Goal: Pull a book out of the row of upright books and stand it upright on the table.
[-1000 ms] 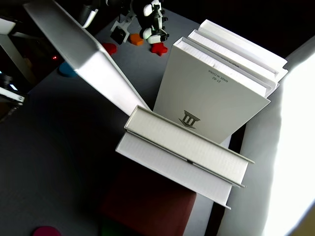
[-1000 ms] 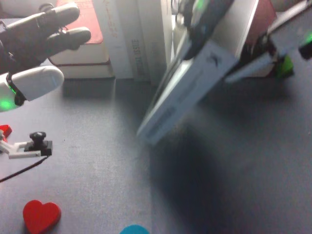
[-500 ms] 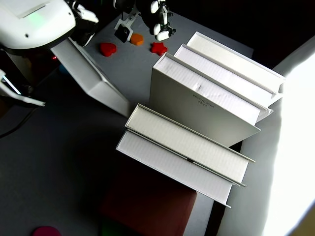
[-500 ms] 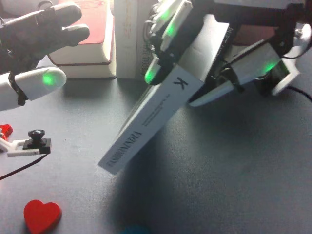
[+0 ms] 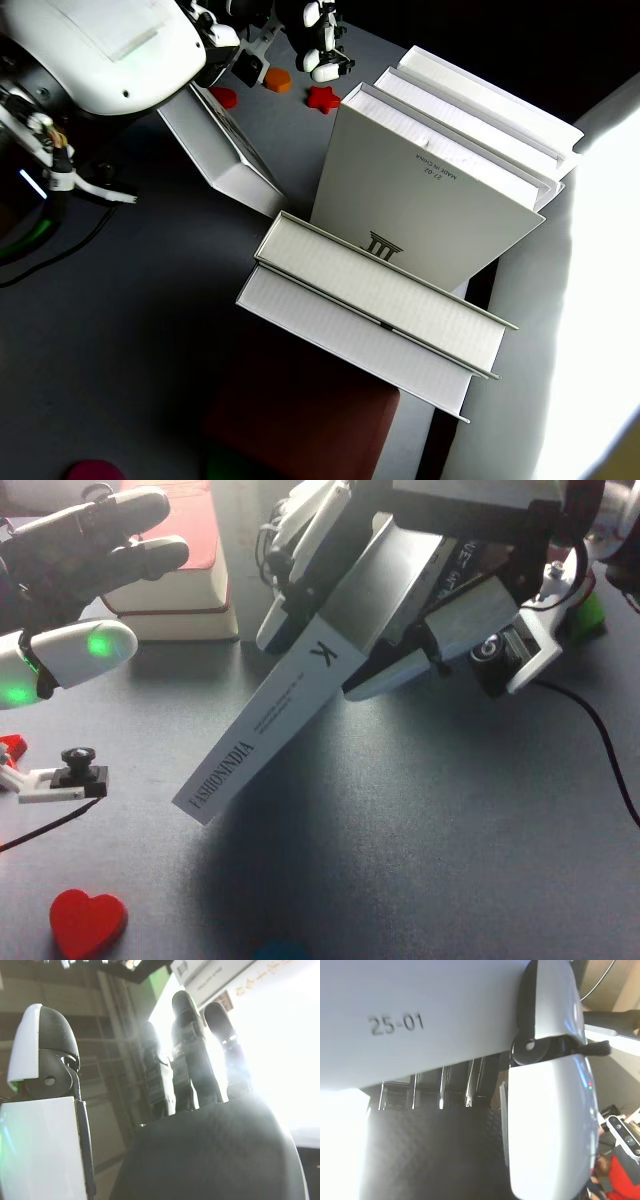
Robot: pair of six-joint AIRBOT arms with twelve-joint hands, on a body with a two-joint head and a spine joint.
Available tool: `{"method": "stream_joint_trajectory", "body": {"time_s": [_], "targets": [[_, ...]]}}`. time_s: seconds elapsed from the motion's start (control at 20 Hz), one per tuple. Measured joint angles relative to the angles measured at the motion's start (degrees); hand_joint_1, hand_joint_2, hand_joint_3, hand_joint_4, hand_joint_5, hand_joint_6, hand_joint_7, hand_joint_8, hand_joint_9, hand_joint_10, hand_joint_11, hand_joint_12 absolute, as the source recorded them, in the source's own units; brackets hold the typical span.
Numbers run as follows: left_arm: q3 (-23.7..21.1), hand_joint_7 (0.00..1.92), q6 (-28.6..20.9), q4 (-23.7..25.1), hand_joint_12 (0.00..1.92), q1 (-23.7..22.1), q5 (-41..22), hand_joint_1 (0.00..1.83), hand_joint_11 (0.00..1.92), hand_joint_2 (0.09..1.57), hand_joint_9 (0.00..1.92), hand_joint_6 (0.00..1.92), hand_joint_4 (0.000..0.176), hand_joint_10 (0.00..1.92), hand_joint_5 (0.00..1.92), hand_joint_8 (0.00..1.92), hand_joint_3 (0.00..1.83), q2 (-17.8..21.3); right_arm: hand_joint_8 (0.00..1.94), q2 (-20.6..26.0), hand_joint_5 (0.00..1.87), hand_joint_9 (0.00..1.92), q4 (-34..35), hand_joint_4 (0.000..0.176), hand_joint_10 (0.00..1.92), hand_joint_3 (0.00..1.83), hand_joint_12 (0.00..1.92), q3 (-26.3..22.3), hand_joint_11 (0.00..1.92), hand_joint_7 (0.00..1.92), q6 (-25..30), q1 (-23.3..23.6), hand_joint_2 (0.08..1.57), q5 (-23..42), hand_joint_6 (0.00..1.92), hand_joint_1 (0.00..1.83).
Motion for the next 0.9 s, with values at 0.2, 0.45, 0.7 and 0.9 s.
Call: {"method": "stream_joint_trajectory", "body": {"time_s": [0.2, 0.45, 0.7, 0.9], "targets": [[0.0, 0.43, 0.0, -0.2, 1.42, 0.0, 0.0, 1.04, 0.00, 0.95, 0.62, 0.00, 0.018, 0.04, 0.55, 0.01, 0.00, 0.0, 0.95, 0.1, 1.39, 0.94, 0.4, 0.000, 1.29, 0.00, 1.68, 0.3, 0.68, 1.06, 0.0, -0.3, 1.06, 0.2, 0.01, 1.39], [0.0, 0.36, 0.0, -0.2, 1.50, 0.0, -0.1, 1.04, 0.00, 0.93, 0.63, 0.01, 0.028, 0.07, 0.58, 0.00, 0.00, 0.0, 1.46, -1.2, 0.98, 0.92, 2.8, 0.000, 1.63, 0.01, 1.90, 0.9, 0.81, 0.87, 0.1, -2.9, 1.16, 0.9, 0.73, 1.25], [-1.2, 0.37, 0.0, -1.4, 1.54, 2.8, -1.8, 1.04, 0.00, 0.94, 0.64, 0.01, 0.026, 0.11, 0.57, 0.01, 0.00, 0.1, 1.18, -5.0, 0.82, 0.91, 5.7, 0.000, 1.33, 0.00, 1.55, 3.7, 0.74, 0.88, -3.2, -6.9, 1.15, 2.9, 1.03, 1.38], [-1.6, 0.40, 0.0, -3.9, 1.56, 4.3, -2.9, 1.09, 0.02, 0.92, 0.64, 0.02, 0.036, 0.13, 0.61, 0.01, 0.00, 0.2, 1.09, -5.0, 0.82, 0.92, 5.9, 0.000, 1.31, 0.00, 1.52, 3.5, 0.73, 0.92, -3.2, -6.9, 1.14, 3.0, 1.01, 1.40]]}}
